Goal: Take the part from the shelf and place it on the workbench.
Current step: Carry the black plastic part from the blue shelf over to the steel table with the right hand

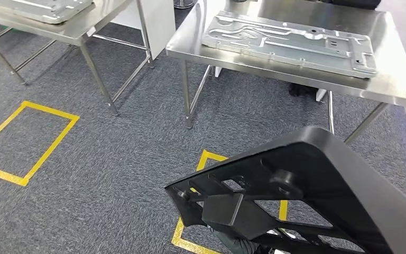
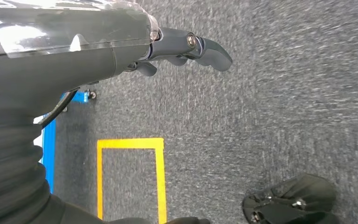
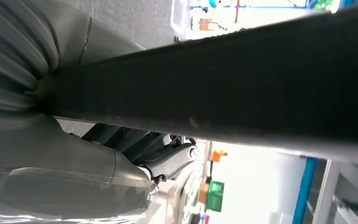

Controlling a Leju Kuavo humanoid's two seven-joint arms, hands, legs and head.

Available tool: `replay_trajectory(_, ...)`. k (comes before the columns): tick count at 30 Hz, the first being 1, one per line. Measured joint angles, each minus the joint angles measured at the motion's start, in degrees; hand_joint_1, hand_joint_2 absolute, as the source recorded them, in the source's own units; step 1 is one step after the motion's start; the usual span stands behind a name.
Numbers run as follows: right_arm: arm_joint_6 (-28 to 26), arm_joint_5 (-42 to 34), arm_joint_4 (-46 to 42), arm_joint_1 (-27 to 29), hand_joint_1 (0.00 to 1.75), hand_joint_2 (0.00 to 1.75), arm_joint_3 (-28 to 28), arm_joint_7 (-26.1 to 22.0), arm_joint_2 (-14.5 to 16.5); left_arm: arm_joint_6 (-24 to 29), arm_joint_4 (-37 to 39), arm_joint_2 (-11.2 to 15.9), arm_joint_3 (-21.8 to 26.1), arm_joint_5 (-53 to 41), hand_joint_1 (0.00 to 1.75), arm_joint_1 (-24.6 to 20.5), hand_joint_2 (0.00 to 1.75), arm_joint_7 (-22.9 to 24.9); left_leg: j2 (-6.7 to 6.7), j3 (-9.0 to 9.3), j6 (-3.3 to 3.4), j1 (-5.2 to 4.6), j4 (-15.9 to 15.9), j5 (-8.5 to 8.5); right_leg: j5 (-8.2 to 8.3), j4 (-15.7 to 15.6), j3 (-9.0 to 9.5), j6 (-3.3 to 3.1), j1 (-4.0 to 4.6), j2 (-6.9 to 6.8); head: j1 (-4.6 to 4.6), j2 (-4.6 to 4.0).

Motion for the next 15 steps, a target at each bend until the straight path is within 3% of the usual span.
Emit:
replay_trajectory(2, -0.02, 0.0, -0.01, -0.03, 1.75, 1.75, 0.0, -0.02, 0.02, -0.03, 0.0, -0.01, 0.0, 0.04, 0.0, -0.09, 1.75, -0.09, -2.51, -1.82, -0.5, 0.12, 4.65, -2.94, 0.23, -0.37, 0.29, -0.5, -0.39, 1.05, -0.01, 0.0)
replay_trajectory(4, -0.01, 0.0, 0.0, -0.03, 1.75, 1.75, 0.0, -0.01, 0.04, -0.03, 0.01, -0.02, 0.01, 0.1, 0.0, -0.07, 1.75, -0.11, -4.22, -5.62, -0.7, 0.14, 12.86, -6.62, 0.2, -0.33, 0.28, -0.71, -0.32, 2.26, -0.01, 0.0)
replay_trajectory(5, 0.01, 0.0, 0.01, 0.0, 1.75, 1.75, 0.0, 0.01, 0.04, -0.03, 0.01, 0.01, 0.01, 0.12, 0.0, 0.02, 1.75, -0.09, -4.46, -7.14, -0.74, 0.13, 15.82, -7.33, 0.17, -0.27, 0.31, -0.76, -0.28, 3.03, -0.01, 0.0)
replay_trajectory(6, 0.05, 0.01, 0.01, 0.04, 1.75, 1.75, 0.0, 0.03, 0.04, -0.01, 0.01, 0.03, 0.02, 0.13, 0.0, 0.19, 1.75, -0.01, -4.6, -7.78, -0.71, 0.13, 16.73, -6.85, 0.13, -0.2, 0.39, -0.77, -0.25, 3.88, 0.0, 0.0)
replay_trajectory(7, 0.12, 0.01, 0.01, 0.06, 1.75, 1.75, 0.0, 0.04, 0.04, 0.01, 0.01, 0.07, 0.03, 0.13, 0.0, 0.35, 1.75, 0.04, -4.8, -7.33, -0.62, 0.15, 15.19, -5.18, 0.07, -0.13, 0.53, -0.73, -0.25, 4.75, -0.01, 0.0)
replay_trajectory(8, 0.21, 0.02, 0.01, 0.08, 1.75, 1.75, 0.0, 0.07, 0.05, 0.02, 0.01, 0.08, 0.04, 0.13, 0.0, 0.48, 1.75, 0.07, -5.34, -5.93, -0.5, 0.21, 11.5, -2.67, -0.03, -0.06, 0.71, -0.63, -0.26, 5.58, -0.01, 0.0)
replay_trajectory(10, 0.42, 0.07, 0.0, 0.06, 1.75, 1.75, 0.0, 0.13, 0.1, -0.01, 0.02, 0.05, 0.04, 0.13, 0.0, 0.67, 1.75, 0.08, -7.74, -2.9, -0.14, 0.43, 3.65, 0.97, -0.24, 0.25, 0.75, -0.23, -0.15, 6.97, -0.01, 0.0)
replay_trajectory(12, 0.57, 0.19, -0.07, 0.09, 1.75, 1.75, 0.0, 0.22, 0.18, -0.03, 0.03, -0.07, 0.04, 0.13, 0.0, 0.71, 1.75, 0.08, -9.11, -1.71, 0.4, 0.5, 0.39, 1.57, -0.24, 0.45, 0.28, 0.37, -0.11, 8.13, 0.0, 0.0)
replay_trajectory(14, 0.59, 0.31, -0.19, 0.3, 1.75, 1.75, 0.0, 0.32, 0.21, -0.02, 0.03, -0.19, 0.05, 0.13, 0.0, 0.61, 1.75, 0.09, -8.16, -1.56, 1.11, 0.45, 0.05, 1.63, -0.16, 0.48, -0.13, 1.08, -0.3, 8.9, 0.0, 0.0)
replay_trajectory(15, 0.57, 0.35, -0.31, 0.44, 1.75, 1.75, 0.0, 0.35, 0.22, 0.0, 0.03, -0.24, 0.06, 0.11, 0.0, 0.56, 1.75, 0.09, -7.56, -1.47, 1.51, 0.48, -0.11, 1.74, -0.49, 0.97, -0.37, 1.41, -0.3, 8.02, 0.0, 0.0)
